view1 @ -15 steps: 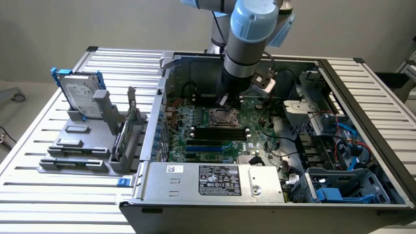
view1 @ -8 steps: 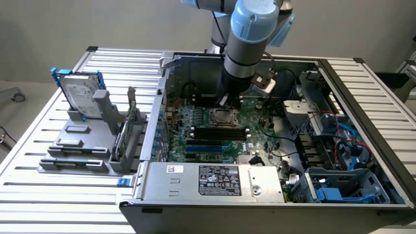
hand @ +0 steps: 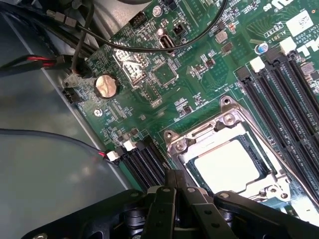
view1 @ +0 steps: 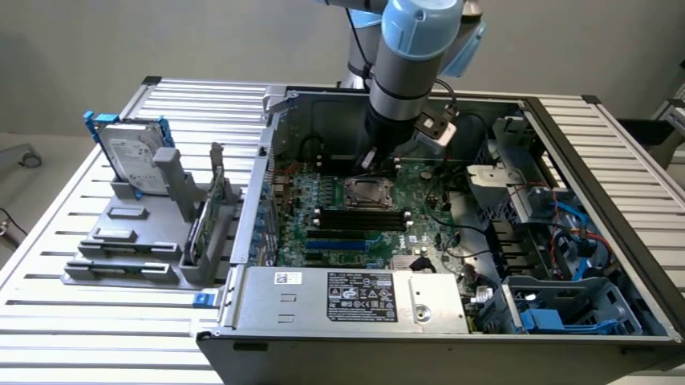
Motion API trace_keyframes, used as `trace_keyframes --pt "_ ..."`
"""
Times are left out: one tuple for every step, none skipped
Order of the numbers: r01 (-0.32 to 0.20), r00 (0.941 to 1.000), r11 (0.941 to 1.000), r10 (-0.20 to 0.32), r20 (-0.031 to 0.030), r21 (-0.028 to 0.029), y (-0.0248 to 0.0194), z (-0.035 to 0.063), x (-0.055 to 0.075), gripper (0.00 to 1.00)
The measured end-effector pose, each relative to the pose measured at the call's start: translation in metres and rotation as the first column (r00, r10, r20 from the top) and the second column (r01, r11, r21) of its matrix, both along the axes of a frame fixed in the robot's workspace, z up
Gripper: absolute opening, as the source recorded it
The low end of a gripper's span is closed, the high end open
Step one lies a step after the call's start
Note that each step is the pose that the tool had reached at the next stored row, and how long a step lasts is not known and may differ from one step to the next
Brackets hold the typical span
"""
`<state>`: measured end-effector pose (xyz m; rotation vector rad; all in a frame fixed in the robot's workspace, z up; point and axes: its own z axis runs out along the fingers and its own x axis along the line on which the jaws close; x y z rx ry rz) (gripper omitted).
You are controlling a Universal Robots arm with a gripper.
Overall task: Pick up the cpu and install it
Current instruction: 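Install the first cpu locking lever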
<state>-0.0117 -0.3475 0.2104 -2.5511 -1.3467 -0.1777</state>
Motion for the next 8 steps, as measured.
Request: trace_keyframes --pt "0.000 1.0000 1.0000 0.000 -0.0001 0.0000 -0.0004 0.0011 -0.001 0.11" --pt "0.000 1.0000 1.0000 0.000 0.0000 0.0002 -0.0011 0.0019 -0.002 0.11" --pt "0.000 1.0000 1.0000 0.000 0.0000 0.0001 -0.0019 0.0024 -0.003 0.11" --pt "0.000 1.0000 1.0000 0.000 -0.0001 -0.0002 -0.0028 0.0029 -0.005 0.11" --pt "0.000 1.0000 1.0000 0.000 0.0000 0.0000 -0.0036 0.0033 -0.007 0.11" --pt "0.000 1.0000 1.0000 0.000 -0.0001 -0.0001 -0.0043 0.0037 -0.009 0.11" --pt "0.000 1.0000 1.0000 0.000 -0.0001 0.0000 -0.0048 0.0043 -0.011 0.11" --pt "0.000 1.0000 1.0000 0.000 -0.0001 -0.0002 -0.0053 0.0050 -0.013 0.11"
